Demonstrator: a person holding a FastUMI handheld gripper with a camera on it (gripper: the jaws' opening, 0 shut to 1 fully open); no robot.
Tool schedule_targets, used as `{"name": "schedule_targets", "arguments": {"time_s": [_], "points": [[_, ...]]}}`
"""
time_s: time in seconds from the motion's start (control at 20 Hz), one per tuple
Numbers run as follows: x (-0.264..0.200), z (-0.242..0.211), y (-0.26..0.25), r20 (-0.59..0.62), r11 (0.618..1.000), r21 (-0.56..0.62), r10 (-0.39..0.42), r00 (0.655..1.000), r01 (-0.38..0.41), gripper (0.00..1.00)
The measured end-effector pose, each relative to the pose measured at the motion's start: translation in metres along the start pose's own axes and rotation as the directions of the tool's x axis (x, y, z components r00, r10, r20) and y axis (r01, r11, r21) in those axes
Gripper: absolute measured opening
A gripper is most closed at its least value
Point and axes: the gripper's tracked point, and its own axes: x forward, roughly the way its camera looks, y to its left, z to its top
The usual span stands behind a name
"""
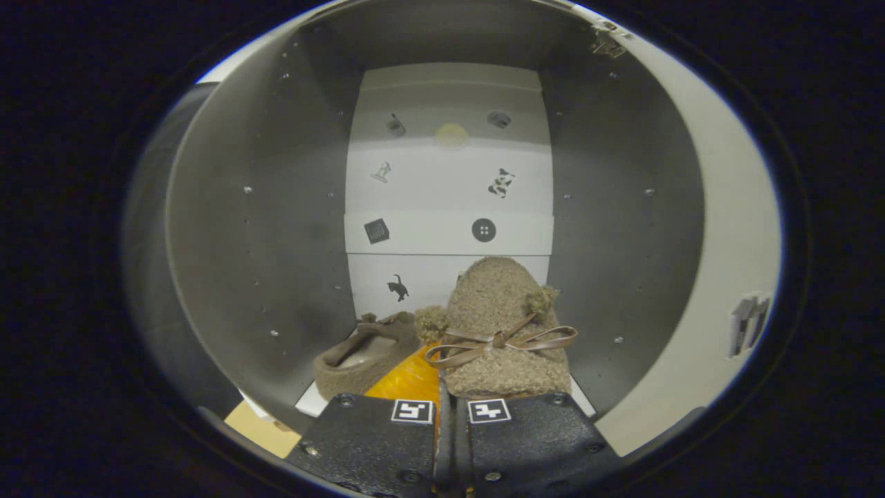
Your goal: Open the shoe cabinet door, grab the shoes and put them into the shoe cabinet, then close the shoe cabinet door.
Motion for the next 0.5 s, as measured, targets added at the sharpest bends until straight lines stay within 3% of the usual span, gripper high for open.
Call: {"name": "schedule_targets", "arguments": {"time_s": [0.2,0.5], "points": [[0.048,-0.017,-0.002,-0.076,0.999,0.042,0.004,0.997,0.000,0.06],[0.081,-0.044,-0.008,-0.175,0.999,0.023,-0.023,0.984,0.027,0.06]]}}
